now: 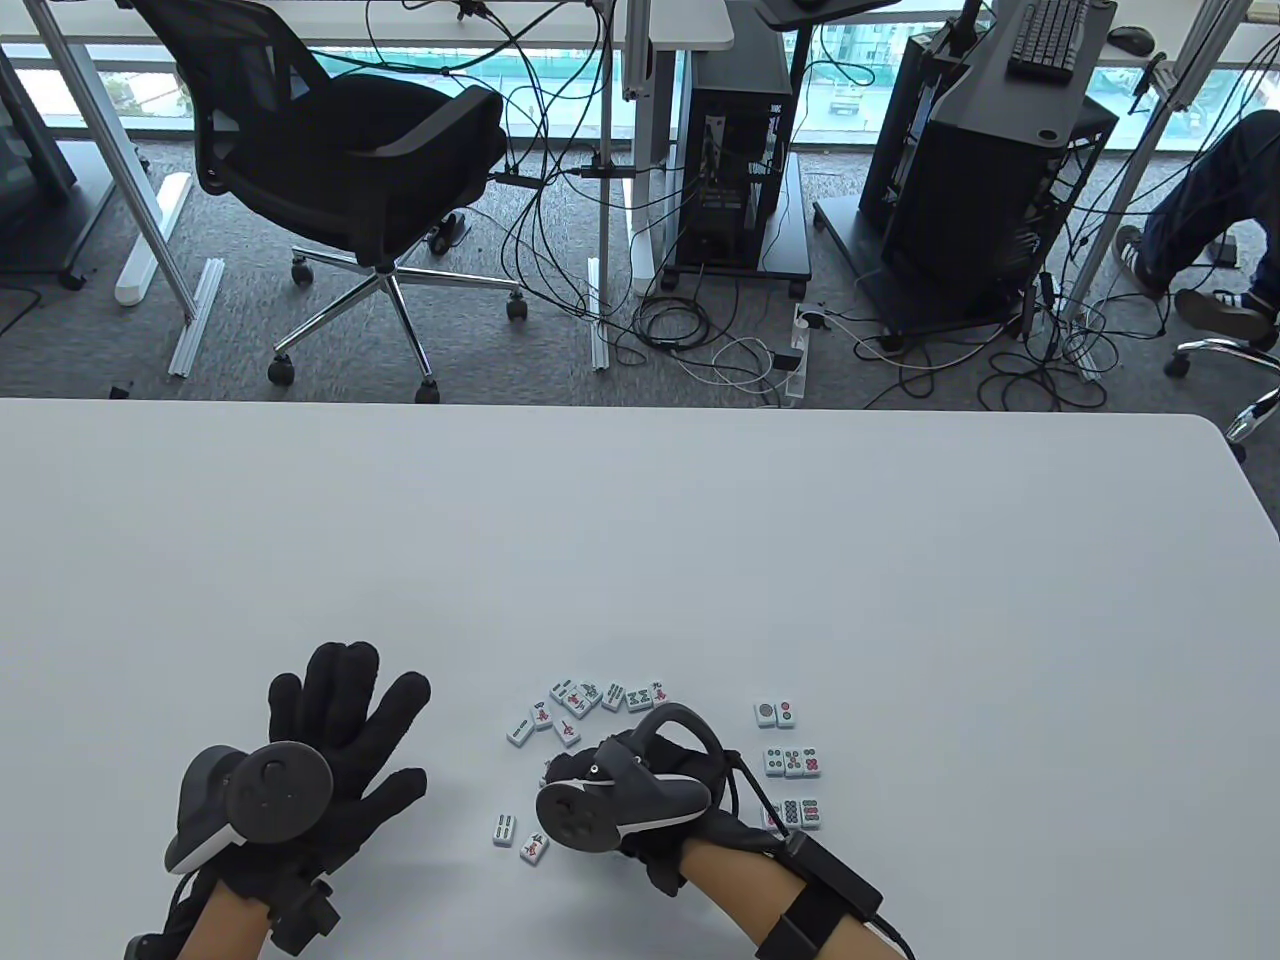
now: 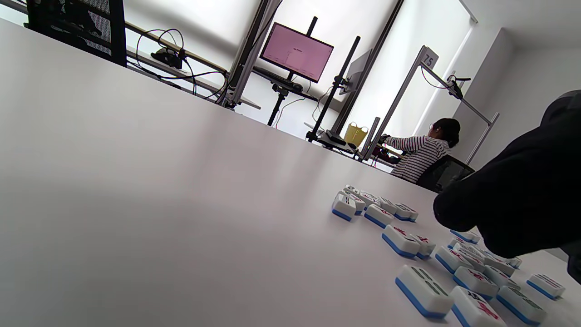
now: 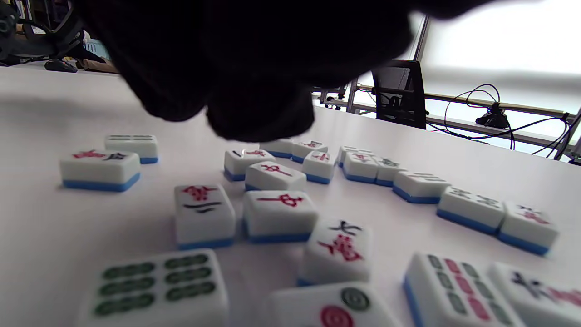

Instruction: Mahjong suit sorting

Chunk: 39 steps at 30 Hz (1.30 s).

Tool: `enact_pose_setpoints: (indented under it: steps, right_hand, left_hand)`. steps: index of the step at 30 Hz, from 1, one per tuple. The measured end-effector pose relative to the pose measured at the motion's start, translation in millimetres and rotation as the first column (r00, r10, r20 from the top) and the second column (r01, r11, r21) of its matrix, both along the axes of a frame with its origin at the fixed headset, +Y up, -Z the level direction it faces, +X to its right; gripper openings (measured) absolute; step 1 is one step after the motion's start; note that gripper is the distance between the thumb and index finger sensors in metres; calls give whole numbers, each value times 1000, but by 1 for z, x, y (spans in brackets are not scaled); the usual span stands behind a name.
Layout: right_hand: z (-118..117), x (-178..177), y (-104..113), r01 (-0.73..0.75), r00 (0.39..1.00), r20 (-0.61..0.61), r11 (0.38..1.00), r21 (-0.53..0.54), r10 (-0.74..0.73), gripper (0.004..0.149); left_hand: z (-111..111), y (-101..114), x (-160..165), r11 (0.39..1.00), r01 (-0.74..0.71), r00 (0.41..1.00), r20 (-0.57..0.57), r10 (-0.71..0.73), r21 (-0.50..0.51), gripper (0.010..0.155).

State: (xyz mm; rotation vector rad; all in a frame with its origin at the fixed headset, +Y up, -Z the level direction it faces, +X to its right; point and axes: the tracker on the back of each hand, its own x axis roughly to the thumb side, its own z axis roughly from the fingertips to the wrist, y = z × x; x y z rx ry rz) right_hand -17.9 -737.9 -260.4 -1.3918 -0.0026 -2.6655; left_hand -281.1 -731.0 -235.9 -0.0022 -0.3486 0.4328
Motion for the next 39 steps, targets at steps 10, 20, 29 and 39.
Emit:
enact_pose_setpoints:
  steps: [10,20,29,39]
  right_hand:
    - [3,15,-5,-42,996,84,996,78,36,41]
    - [7,2,-19,-74,996,66,983,170,63,41]
    - [-3,29,-4,-107,984,156,985,138,85,41]
    - [9,48,-17,-167,976,160,979,114,147,40]
  left_hand:
    - [0,0,2,1000,6,1000,8,-6,1,77]
    - [1,0,2,1000,5,1000,10,-5,6,77]
    - [1,0,2,1000,1,1000,11,-1,8,77]
    - [1,0,3,1000,13,1000,12,-13,4,77]
